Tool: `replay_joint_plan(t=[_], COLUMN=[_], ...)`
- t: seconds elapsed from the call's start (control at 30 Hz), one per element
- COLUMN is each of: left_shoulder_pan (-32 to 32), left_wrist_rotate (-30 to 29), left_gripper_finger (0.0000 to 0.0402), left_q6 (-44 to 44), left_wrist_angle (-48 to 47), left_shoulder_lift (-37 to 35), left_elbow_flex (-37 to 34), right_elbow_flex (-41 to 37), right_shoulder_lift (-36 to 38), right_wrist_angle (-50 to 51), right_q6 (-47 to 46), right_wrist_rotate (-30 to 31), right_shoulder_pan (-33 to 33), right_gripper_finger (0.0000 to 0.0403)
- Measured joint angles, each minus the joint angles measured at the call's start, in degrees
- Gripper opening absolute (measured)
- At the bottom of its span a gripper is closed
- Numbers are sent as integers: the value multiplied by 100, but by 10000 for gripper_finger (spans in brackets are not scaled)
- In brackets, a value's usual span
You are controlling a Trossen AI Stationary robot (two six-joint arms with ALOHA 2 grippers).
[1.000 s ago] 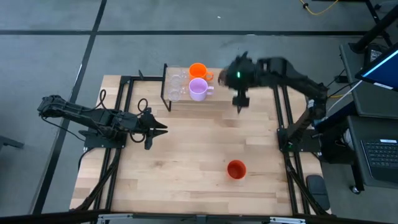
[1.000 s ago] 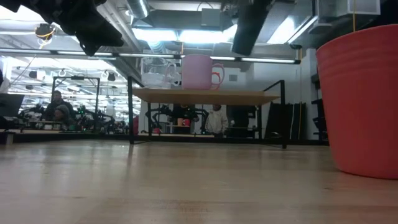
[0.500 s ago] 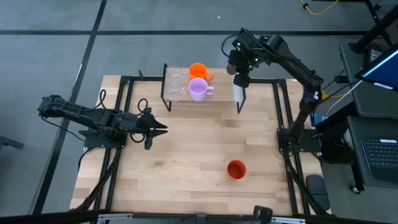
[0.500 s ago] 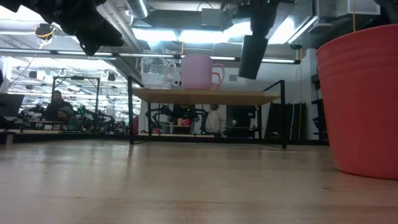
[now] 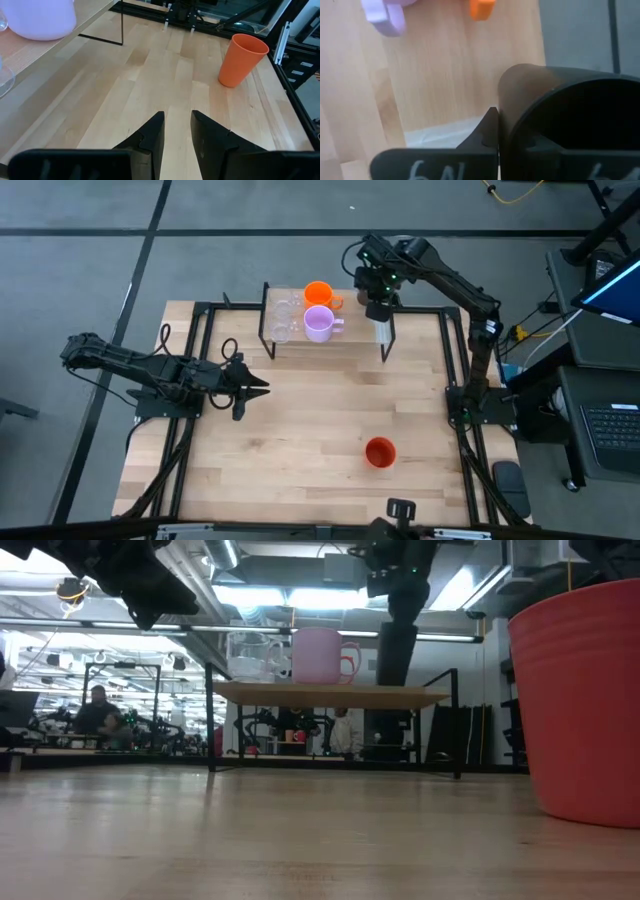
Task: Stack small to large cups/mugs on shelf
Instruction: Put the black mug on top of the shelf
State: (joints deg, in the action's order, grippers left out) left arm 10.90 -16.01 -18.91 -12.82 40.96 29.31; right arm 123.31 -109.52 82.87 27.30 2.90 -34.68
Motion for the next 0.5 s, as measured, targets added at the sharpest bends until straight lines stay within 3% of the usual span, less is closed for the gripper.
replay_joint_plan(t=[0.5], left_shoulder_pan=[0], left_wrist_rotate=[0], left_gripper_finger=[89], left_q6=[1], left_wrist_angle=[0], left_shoulder_lift=[0], left_elbow_flex=[-1], right_elbow_flex=[0], right_shoulder_lift=[-119], right_wrist_angle=[94], right_q6=[27], right_wrist_rotate=[-415], right_shoulder_pan=[2], right_gripper_finger=[14])
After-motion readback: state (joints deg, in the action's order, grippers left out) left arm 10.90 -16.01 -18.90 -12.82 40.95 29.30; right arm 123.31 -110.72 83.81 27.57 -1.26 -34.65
